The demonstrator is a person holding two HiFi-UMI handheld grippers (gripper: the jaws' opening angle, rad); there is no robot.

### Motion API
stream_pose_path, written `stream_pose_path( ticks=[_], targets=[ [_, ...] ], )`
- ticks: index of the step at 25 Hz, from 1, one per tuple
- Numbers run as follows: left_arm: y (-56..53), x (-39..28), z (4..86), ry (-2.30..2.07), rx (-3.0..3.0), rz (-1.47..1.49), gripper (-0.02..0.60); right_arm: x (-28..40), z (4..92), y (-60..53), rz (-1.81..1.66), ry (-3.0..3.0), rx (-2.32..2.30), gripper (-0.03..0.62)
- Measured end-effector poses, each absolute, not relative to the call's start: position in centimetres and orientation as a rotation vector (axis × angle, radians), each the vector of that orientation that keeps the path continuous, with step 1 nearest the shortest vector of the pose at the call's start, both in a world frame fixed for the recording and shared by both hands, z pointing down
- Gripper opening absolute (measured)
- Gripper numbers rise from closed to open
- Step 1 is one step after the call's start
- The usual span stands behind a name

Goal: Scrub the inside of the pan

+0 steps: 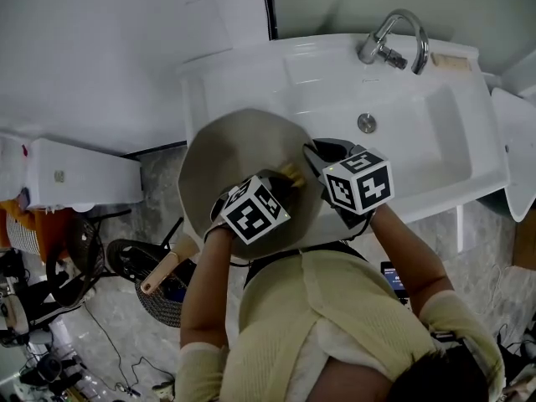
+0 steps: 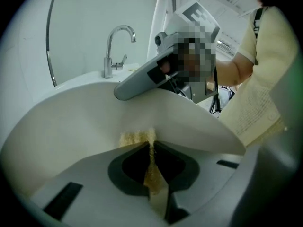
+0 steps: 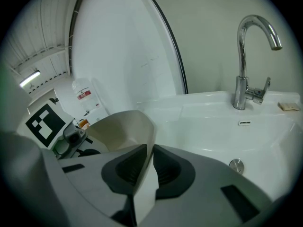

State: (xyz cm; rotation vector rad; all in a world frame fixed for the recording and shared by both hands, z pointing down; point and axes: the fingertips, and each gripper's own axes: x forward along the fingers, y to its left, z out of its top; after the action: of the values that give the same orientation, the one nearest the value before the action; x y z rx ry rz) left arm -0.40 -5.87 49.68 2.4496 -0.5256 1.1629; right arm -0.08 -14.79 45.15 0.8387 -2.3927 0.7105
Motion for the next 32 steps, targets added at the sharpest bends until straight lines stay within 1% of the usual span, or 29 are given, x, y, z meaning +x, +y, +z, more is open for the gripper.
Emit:
stream_pose_path(
  ticks=[18, 26, 32],
  targets=[
    [1.0, -1.7, 50.0, -0.168, 2.300, 1.438, 0.081, -0.1, 45.1, -14.8, 0.708, -2.399, 0.832, 0.048],
    [3.1, -4.1, 50.1, -0.118, 2.170, 1.517, 0.081, -0.1, 45.2, -14.8, 0.704, -2.395, 0.824, 0.048],
    [3.2, -6.0, 50.3, -0.171, 2.089, 1.503, 0.081, -0.2, 45.2, -14.8, 0.711, -2.395, 0.824, 0.048]
  ],
)
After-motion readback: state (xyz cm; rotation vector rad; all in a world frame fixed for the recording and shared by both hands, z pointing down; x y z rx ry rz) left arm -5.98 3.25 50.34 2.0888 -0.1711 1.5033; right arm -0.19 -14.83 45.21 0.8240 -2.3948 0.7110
